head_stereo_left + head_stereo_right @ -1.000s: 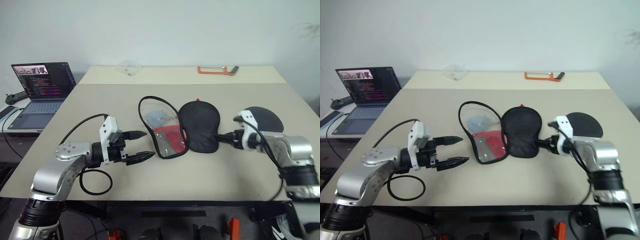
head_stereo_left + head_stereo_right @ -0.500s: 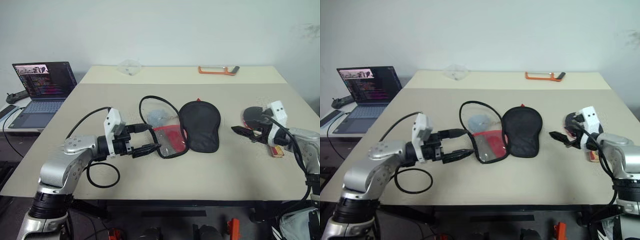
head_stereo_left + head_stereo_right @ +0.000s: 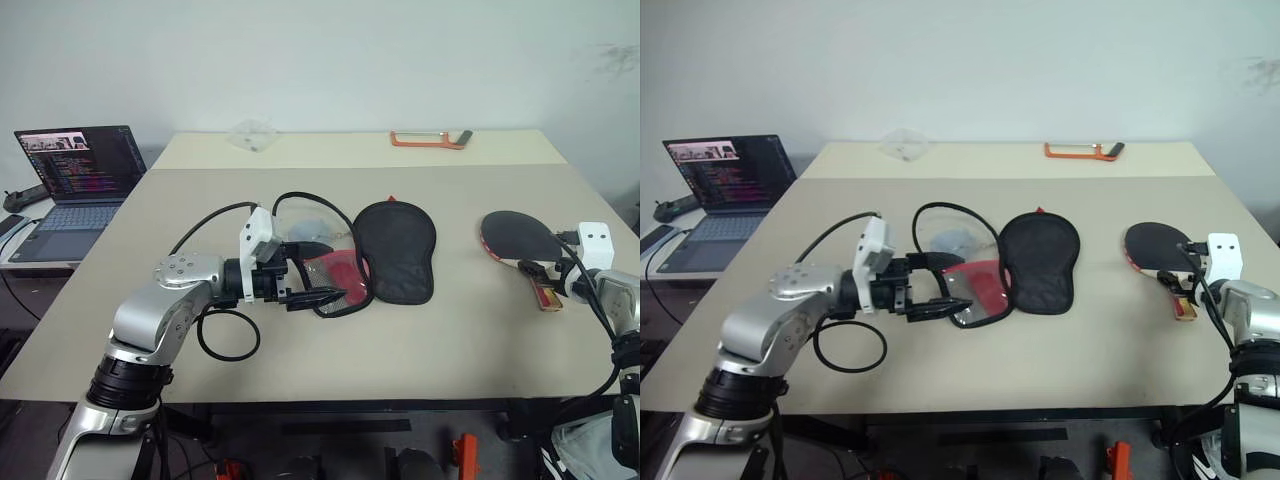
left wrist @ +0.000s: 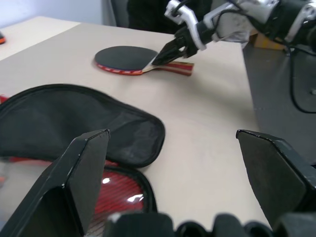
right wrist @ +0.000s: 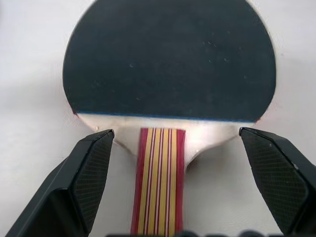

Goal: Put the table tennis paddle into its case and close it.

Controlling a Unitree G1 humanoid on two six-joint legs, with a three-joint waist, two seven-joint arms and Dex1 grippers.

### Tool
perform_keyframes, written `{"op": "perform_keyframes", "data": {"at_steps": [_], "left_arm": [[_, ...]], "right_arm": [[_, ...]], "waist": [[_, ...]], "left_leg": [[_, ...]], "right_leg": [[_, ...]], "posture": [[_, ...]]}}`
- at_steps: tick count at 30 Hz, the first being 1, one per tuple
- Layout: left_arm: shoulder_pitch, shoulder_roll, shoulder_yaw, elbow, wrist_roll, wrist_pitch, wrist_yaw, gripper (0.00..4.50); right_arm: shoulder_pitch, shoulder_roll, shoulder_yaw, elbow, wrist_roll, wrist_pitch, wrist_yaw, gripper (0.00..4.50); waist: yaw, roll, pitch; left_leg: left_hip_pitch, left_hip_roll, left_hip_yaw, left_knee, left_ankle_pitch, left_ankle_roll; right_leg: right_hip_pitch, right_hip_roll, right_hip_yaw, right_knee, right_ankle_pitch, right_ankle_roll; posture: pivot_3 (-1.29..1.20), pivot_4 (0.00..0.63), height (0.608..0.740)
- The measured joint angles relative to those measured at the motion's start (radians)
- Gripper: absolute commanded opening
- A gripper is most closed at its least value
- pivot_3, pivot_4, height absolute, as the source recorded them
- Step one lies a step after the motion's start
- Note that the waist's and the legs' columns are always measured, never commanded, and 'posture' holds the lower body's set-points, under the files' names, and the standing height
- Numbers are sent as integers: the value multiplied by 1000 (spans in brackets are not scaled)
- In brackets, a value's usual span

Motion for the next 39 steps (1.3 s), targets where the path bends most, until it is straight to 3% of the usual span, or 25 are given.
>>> {"op": "perform_keyframes", "data": {"at_steps": [12,15,24,30,39], "left_arm": [[-9,-6,-7,0,2,-1,1,4500],[-6,-6,-7,0,5,-2,2,4500],[-1,-4,-7,0,11,-3,3,4500],[40,24,37,-6,13,-3,15,4500],[128,90,124,-12,11,-4,17,4500]], "right_arm": [[-39,15,34,69,-52,-13,7,4473],[-63,25,40,97,-72,-20,5,3918],[-110,34,51,152,-83,-19,-2,1107],[-115,61,55,79,-82,35,-20,1106],[-119,257,54,-417,9,311,-115,1106]], "waist": [[-3,0,0],[-4,0,0],[-4,0,0],[-15,0,0],[-12,1,0]], "left_leg": [[1,0,1,1,0,0],[2,0,1,1,0,0],[3,0,2,1,0,0],[4,1,6,0,0,0],[2,1,7,-1,0,0]], "right_leg": [[0,0,1,1,0,0],[1,0,1,2,0,0],[1,0,2,3,0,0],[-1,1,6,4,0,0],[-4,1,9,4,0,0]], "posture": [[0,150,740],[0,150,740],[0,150,740],[0,150,740],[0,150,740]]}}
